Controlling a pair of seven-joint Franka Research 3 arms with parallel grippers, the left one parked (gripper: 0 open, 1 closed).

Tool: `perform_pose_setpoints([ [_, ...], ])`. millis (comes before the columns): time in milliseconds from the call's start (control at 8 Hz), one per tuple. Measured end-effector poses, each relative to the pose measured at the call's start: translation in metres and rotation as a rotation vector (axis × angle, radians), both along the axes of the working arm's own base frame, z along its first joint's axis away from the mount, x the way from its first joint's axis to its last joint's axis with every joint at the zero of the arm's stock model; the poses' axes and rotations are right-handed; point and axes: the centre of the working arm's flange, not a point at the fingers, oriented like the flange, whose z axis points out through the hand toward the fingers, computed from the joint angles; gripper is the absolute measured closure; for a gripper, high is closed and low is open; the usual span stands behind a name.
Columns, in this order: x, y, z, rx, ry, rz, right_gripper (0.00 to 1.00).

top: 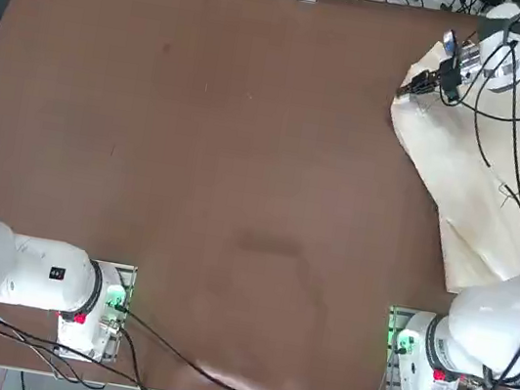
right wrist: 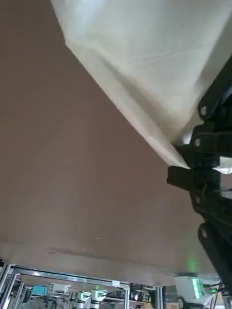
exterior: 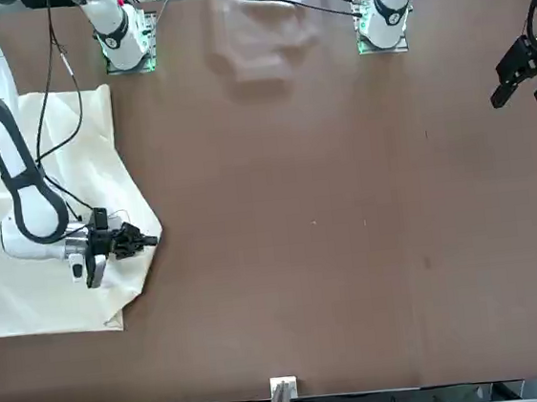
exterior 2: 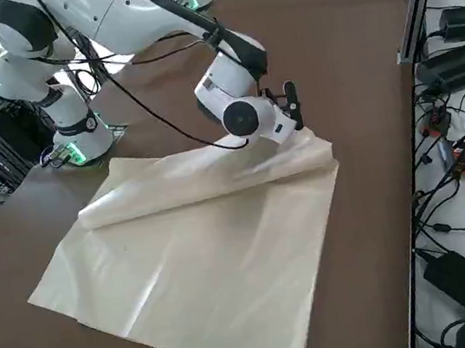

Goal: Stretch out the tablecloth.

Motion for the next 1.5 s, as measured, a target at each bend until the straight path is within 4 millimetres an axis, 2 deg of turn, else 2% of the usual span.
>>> perform_pose_setpoints([
  [625,0.025,0.039,0.018,-0.016,0.163,-0.205,0.98],
  [750,0.029,0.039,0.018,-0.025,0.176,-0.253,0.98],
  [1500,0.039,0.013,0.0,0.044,0.329,-0.502,0.98],
])
